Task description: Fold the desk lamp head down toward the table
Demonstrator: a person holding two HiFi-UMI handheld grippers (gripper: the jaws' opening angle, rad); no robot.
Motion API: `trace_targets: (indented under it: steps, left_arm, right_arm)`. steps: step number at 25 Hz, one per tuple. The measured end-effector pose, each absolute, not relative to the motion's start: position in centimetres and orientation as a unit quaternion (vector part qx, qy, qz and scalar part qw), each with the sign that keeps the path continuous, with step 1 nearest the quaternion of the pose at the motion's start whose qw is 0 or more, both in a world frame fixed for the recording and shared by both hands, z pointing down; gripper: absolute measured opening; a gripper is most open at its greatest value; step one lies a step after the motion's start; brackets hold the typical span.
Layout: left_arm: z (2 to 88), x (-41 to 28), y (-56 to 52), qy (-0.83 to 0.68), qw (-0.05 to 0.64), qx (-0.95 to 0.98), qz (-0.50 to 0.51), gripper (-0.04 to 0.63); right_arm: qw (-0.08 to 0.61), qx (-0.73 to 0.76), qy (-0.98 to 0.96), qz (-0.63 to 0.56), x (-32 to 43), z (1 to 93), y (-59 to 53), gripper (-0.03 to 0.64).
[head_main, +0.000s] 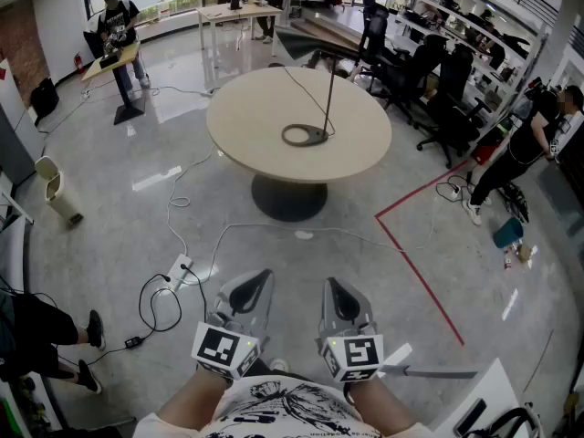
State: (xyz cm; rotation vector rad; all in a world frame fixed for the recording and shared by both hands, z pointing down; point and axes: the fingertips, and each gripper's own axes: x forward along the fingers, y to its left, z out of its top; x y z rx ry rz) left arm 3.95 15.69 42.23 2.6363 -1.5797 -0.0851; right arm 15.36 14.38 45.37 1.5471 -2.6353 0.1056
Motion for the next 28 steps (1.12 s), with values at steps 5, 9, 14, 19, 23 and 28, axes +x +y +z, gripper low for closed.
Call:
trace_targets:
  steps: [5, 9, 14, 19, 23, 28]
  left_arm:
    - [42.3, 4.0, 15.6, -0.516, 0.037, 0.855, -0.028, 0.006]
    - [42.4, 3.3, 15.5, -0.517, 0.041, 0.855, -0.030, 0.006]
    - [43.0, 3.5, 15.4, -0.523, 0.049, 0.850, -0.031, 0.006]
    - [43.2, 3.2, 15.1, -0.524, 0.054, 0.849, -0.028, 0.006]
    - [43.2, 2.7, 14.7, -0.529, 0.059, 0.846, -0.026, 0.006]
    - [43.6, 2.4, 13.8, -0.534, 0.066, 0.843, -0.020, 0.006]
  right_arm:
    - [0.045, 0.507, -0.860, 0.033, 15.6, 45.3, 14.3, 0.009]
    - [0.049, 0.509, -0.859, 0.034, 15.4, 45.3, 14.4, 0.009]
    - [0.042, 0.519, -0.853, 0.041, 16.2, 45.7, 14.3, 0.009]
    - [0.038, 0.525, -0.849, 0.048, 16.5, 45.7, 14.1, 0.009]
    - [0.039, 0.525, -0.848, 0.052, 16.6, 45.7, 13.9, 0.009]
    - [0.045, 0.525, -0.847, 0.065, 16.8, 46.4, 12.9, 0.009]
